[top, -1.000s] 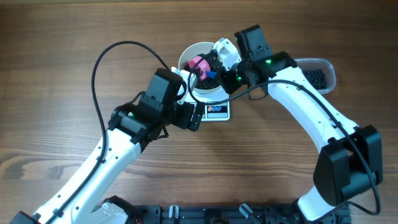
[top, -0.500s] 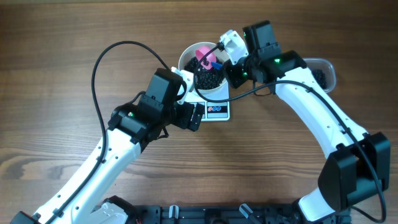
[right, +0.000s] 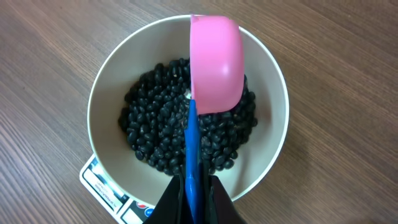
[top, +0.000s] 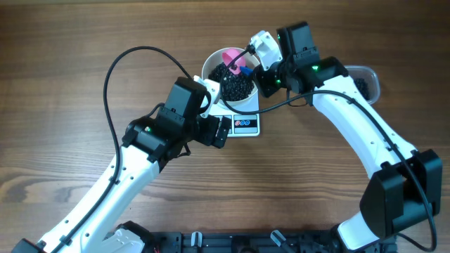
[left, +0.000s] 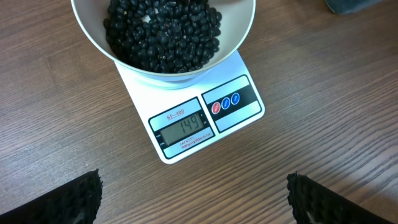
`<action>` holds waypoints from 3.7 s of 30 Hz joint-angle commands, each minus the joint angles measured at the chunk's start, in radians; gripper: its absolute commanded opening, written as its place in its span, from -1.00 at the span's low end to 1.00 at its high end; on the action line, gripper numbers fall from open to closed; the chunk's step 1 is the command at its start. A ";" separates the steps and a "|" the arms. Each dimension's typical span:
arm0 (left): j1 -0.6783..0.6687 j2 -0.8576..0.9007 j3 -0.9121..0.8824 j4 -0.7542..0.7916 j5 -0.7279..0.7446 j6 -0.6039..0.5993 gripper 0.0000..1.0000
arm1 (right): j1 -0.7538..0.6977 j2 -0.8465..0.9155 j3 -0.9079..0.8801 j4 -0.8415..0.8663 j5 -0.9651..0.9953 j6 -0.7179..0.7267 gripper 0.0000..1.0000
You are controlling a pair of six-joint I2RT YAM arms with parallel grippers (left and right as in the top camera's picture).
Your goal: Scoop item into bowl and weigh 150g on scale
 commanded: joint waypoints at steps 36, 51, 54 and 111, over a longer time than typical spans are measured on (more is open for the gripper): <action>-0.002 0.003 -0.005 0.003 -0.006 -0.010 1.00 | -0.010 -0.035 0.013 0.036 -0.052 0.188 -0.91; -0.002 0.003 -0.005 0.003 -0.006 -0.010 1.00 | -0.011 -0.085 0.013 0.035 -0.050 0.184 -0.91; -0.002 0.003 -0.005 0.003 -0.006 -0.010 1.00 | -0.011 -0.085 0.013 0.035 -0.050 0.184 -0.91; -0.002 0.003 -0.005 0.003 -0.006 -0.010 1.00 | -0.011 -0.084 0.013 0.007 -0.029 0.114 -0.91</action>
